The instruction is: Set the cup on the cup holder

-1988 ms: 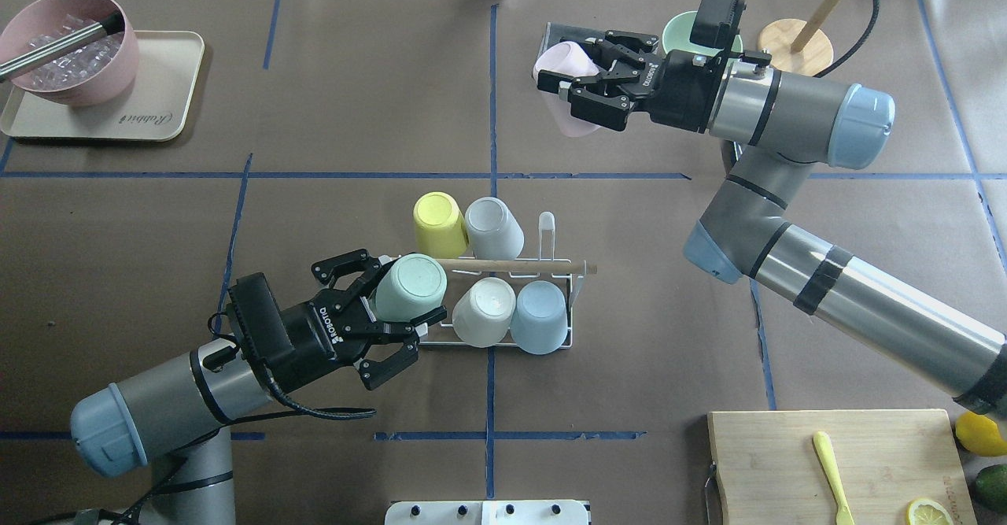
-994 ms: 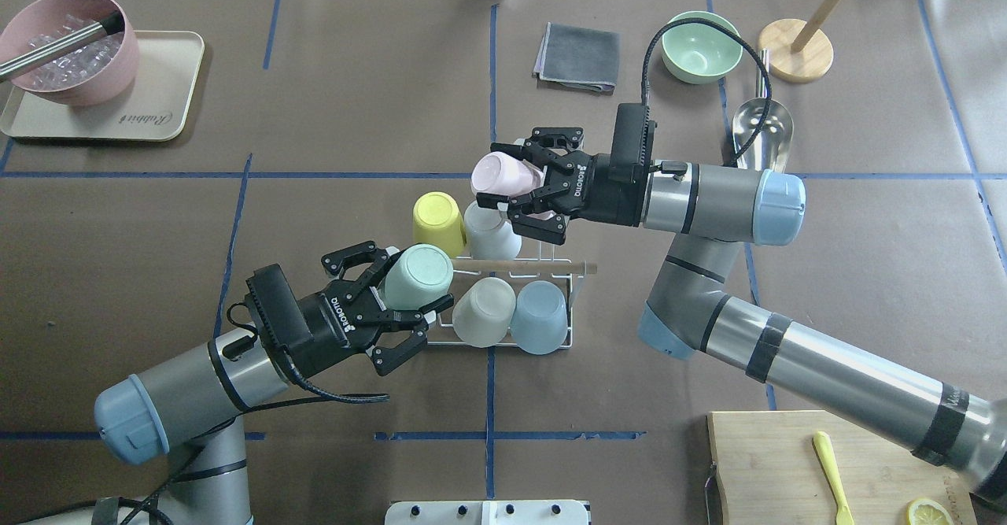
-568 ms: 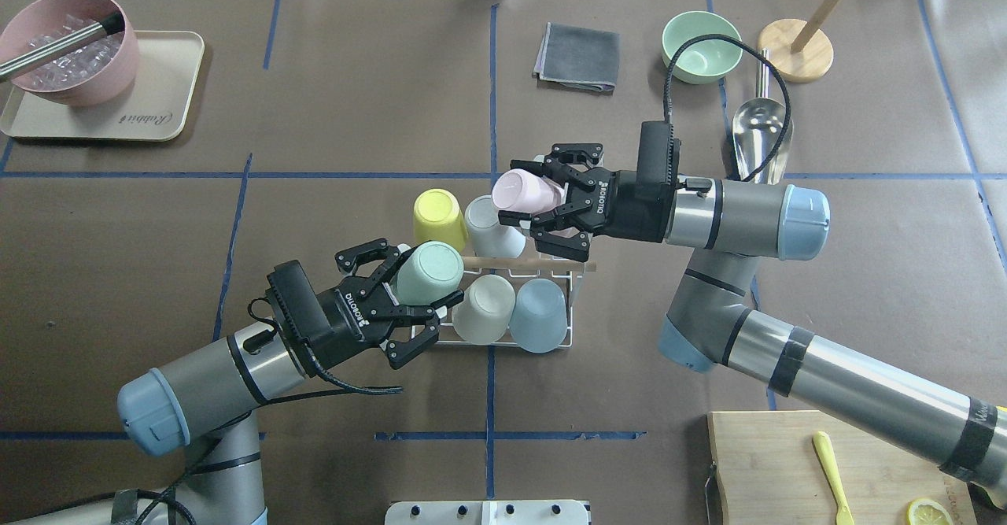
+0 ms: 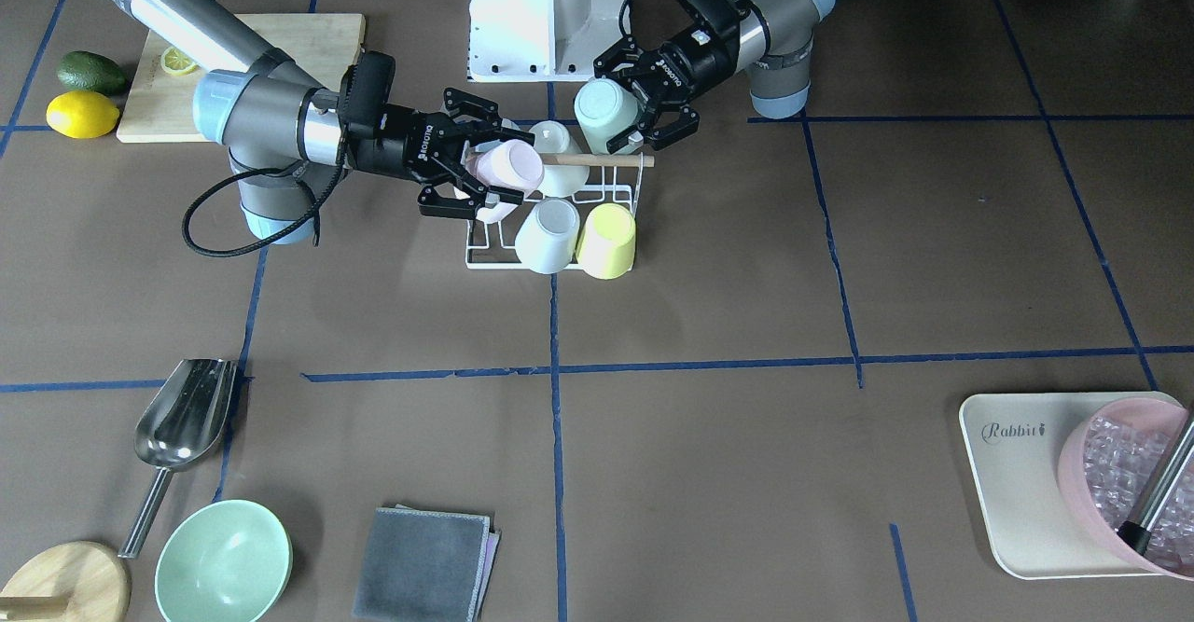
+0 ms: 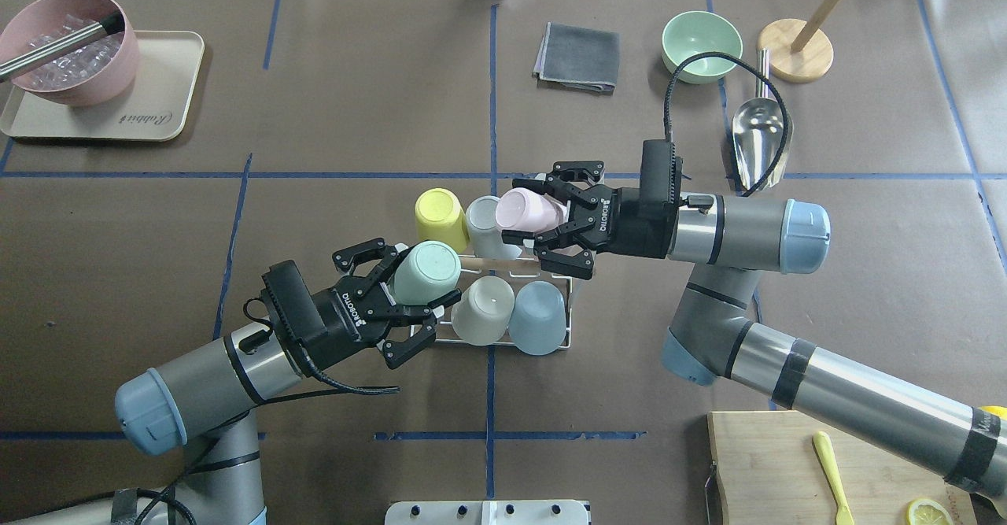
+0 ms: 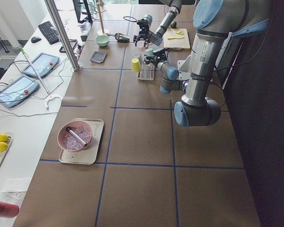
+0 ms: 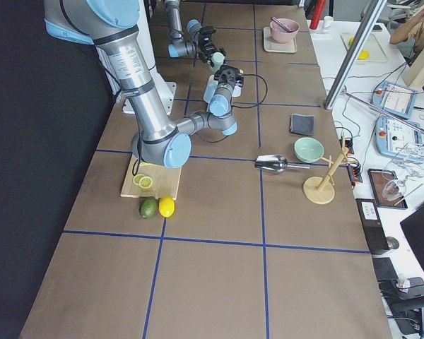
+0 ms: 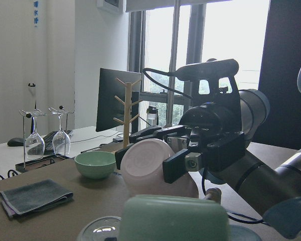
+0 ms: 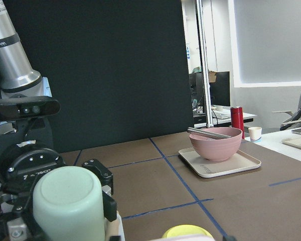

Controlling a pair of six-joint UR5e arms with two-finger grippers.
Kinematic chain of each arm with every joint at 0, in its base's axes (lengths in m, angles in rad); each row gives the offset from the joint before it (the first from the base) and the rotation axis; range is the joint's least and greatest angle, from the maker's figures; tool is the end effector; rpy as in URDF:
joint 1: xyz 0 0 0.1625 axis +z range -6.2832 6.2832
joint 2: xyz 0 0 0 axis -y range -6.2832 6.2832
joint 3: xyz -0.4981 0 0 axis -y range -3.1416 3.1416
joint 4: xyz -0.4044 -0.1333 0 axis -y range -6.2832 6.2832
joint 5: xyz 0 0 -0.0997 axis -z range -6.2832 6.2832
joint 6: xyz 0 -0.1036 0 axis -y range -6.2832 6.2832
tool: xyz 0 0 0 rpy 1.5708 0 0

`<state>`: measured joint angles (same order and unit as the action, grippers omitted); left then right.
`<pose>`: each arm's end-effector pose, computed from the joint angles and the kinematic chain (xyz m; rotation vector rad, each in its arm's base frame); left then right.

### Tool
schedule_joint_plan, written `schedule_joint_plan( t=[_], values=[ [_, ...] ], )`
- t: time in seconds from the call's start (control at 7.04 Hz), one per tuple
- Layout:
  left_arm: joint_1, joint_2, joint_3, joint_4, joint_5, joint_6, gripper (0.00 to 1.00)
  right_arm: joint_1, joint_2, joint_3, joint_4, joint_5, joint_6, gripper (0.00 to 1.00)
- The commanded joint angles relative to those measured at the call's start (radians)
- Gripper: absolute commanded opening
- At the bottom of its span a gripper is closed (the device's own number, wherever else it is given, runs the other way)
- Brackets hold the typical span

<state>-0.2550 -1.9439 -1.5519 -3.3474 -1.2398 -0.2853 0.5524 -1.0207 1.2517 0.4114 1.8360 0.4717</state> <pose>0.5297 -0.3106 0.3496 1.6012 1.3718 0.2673 -0.5184 -0.4442 0.3548 1.5499 -1.6338 -0.5923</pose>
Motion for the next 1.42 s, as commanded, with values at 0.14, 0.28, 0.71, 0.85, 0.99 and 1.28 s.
schedule_joint_plan(
  t=[0.14, 0.28, 0.71, 0.85, 0.99, 1.28],
  values=[
    [0.007, 0.005, 0.013, -0.004, 0.000, 0.000, 0.17, -0.011, -0.010, -0.003, 0.015, 0.000, 0.001, 0.01],
    [0.007, 0.005, 0.015, -0.004, 0.000, 0.000, 0.18, 0.000, -0.010, -0.002, 0.015, 0.000, 0.004, 0.24],
    [0.007, 0.005, 0.015, -0.006, 0.000, 0.000, 1.00, 0.012, -0.016, 0.002, 0.015, -0.003, 0.013, 1.00],
    [0.007, 0.006, 0.016, -0.021, 0.000, 0.000, 1.00, 0.020, -0.016, 0.002, 0.015, -0.001, 0.015, 1.00],
    [0.008, 0.006, 0.016, -0.026, 0.000, 0.000, 1.00, 0.033, -0.012, 0.005, 0.014, -0.001, 0.018, 1.00],
    [-0.003, 0.006, -0.023, -0.026, 0.000, 0.000, 1.00, 0.089, 0.000, 0.009, 0.001, 0.020, 0.123, 1.00]
  ],
)
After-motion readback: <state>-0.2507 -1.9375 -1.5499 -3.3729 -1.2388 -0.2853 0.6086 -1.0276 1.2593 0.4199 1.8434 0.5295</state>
